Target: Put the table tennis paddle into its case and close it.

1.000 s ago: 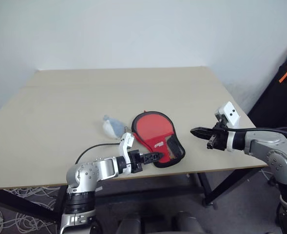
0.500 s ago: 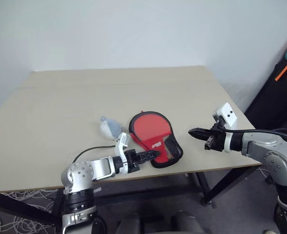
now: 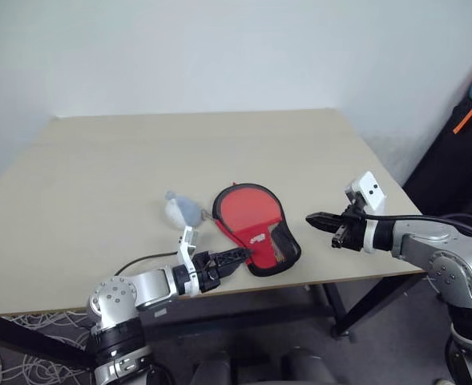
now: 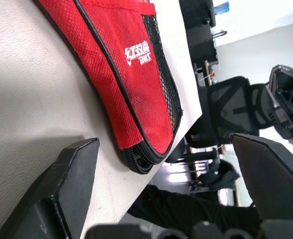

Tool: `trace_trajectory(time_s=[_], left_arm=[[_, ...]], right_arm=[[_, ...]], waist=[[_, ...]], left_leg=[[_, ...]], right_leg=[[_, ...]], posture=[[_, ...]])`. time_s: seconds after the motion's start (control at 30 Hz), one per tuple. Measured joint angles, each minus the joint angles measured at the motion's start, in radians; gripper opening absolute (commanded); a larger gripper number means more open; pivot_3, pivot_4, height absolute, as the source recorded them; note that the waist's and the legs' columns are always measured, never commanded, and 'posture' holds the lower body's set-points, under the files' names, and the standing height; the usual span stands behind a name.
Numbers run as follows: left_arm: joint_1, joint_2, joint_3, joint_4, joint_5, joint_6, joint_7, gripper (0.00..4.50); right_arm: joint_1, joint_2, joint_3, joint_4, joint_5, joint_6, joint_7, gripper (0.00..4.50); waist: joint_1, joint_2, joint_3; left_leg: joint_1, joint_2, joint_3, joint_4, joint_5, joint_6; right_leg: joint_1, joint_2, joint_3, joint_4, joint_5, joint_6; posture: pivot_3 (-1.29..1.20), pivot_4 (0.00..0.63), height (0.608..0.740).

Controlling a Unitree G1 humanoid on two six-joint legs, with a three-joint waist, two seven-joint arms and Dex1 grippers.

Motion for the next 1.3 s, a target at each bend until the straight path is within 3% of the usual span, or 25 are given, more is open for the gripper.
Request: trace_trajectory(time_s=[0.73,1.3], left_arm=[[-0.150,-0.100,0.076,0.136,-0.051,0.021,0.278,4.49],[-0.187,-0.143,0.074,0.138,-0.020,0.017,0.351,4.49]], right_arm=[[0.019,0.038,0.005,-0.032,0.001,0.018,-0.046,0.00],[0.009,0.077,0.025,-0.031,0.001,0.022,-0.068,0.00]], waist=[[0.009,0.001,-0.001],[0.009,0.002,-0.002]], left_leg=[[0.000,-0.004,-0.004,0.001,-0.001,-0.003],[0.000,-0.004,-0.005,0.001,-0.002,-0.003]], right_leg=[[0.003,-0.001,0.000,-0.002,0.000,0.000],[0.003,-0.001,0.000,-0.003,0.000,0.000]], posture=[[0.00,0.000,0.739],[0.00,0.000,0.739]])
